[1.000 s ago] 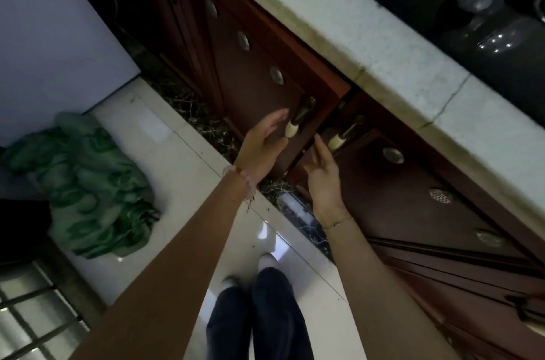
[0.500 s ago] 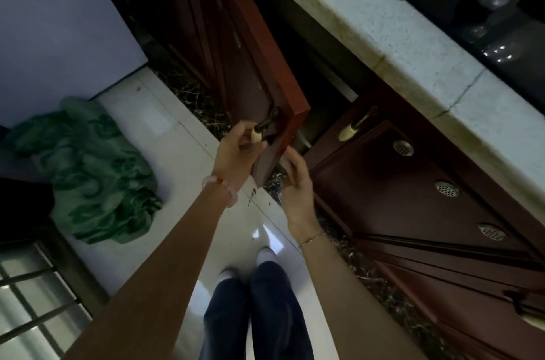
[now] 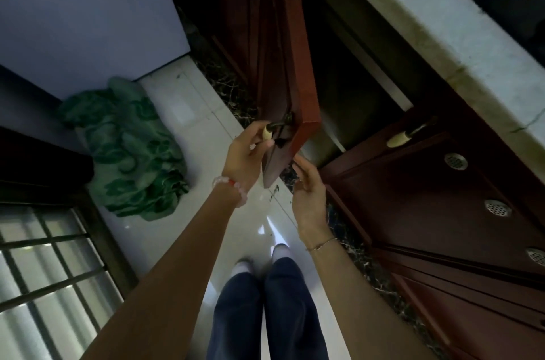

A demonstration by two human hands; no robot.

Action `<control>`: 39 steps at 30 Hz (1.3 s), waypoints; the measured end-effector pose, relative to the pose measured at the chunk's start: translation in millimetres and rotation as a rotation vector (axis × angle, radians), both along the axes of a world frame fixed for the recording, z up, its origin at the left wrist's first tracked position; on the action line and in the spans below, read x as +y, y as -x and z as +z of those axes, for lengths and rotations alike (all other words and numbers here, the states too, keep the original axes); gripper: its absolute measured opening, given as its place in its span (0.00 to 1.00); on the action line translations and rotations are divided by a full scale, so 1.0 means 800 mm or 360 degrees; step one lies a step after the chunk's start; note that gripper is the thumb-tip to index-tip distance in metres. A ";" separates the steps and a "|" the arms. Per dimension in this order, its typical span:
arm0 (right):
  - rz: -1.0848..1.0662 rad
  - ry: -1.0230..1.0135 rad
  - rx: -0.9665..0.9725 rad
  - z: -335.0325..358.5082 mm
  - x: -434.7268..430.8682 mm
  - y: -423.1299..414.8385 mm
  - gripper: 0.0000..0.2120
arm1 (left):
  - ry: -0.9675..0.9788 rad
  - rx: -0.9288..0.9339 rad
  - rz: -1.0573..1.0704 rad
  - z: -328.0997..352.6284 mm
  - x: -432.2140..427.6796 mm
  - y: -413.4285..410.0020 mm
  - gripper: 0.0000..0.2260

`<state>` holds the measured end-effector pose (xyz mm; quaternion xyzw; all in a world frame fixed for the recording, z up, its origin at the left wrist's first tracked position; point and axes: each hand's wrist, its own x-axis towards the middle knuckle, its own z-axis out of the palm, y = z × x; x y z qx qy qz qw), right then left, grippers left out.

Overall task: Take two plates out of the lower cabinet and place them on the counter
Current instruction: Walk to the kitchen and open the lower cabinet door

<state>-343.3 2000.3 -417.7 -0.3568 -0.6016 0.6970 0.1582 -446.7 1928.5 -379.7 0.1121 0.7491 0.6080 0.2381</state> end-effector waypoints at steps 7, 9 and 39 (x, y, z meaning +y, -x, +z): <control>-0.0016 0.0613 0.0193 0.004 -0.022 0.029 0.15 | 0.0109 0.0118 0.0165 -0.005 -0.038 0.012 0.12; 0.0020 0.0848 0.0189 0.004 -0.033 0.038 0.13 | 0.0136 0.0112 0.0267 -0.003 -0.051 0.018 0.12; 0.1239 0.0174 -0.0260 0.005 -0.105 0.150 0.32 | 0.0222 0.0153 0.1215 -0.002 -0.127 0.076 0.09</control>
